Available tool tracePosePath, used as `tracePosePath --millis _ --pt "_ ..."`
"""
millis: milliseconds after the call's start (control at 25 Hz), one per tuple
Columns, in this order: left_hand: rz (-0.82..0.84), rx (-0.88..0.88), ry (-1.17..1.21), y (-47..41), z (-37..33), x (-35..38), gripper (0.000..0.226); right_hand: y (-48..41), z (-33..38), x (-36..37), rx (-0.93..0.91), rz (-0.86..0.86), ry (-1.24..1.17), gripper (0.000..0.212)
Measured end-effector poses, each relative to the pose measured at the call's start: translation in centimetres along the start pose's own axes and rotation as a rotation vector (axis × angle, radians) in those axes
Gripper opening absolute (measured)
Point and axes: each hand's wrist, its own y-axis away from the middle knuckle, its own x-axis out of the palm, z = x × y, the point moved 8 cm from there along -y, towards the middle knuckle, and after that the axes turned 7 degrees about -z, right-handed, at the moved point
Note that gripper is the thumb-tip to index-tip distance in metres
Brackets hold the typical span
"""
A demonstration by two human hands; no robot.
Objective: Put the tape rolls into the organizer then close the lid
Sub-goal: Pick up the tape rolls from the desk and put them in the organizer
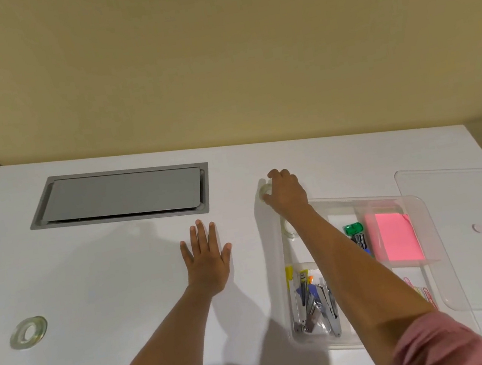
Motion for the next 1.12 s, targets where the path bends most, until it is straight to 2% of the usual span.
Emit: tracePosePath --millis 120,240,520,840,960,1120 --pt "0.032 0.007 -0.028 0.0 0.1 0.5 0.109 -1.1 0.1 1.5 0.039 0.107 0.077 0.057" --pt "0.036 0.006 -0.036 -0.2 0.3 0.7 0.11 -1.6 0.2 2.2 0.05 0.13 0.095 0.058" --pt "0.05 0.006 -0.032 0.0 0.1 0.5 0.109 -1.9 0.1 2.3 0.039 0.069 0.092 0.042" --pt "0.048 0.007 -0.065 -0.1 0.1 0.4 0.113 0.2 -0.7 -2.2 -0.005 -0.186 -0.267 0.044" --pt "0.051 0.006 -0.058 -0.2 0.1 0.5 0.115 1.7 -1.9 -3.6 -0.015 -0.195 -0.275 0.045" --pt "0.052 0.0 -0.084 -0.3 0.3 0.5 0.118 4.4 -3.9 -4.0 -0.013 -0.108 -0.193 0.046"
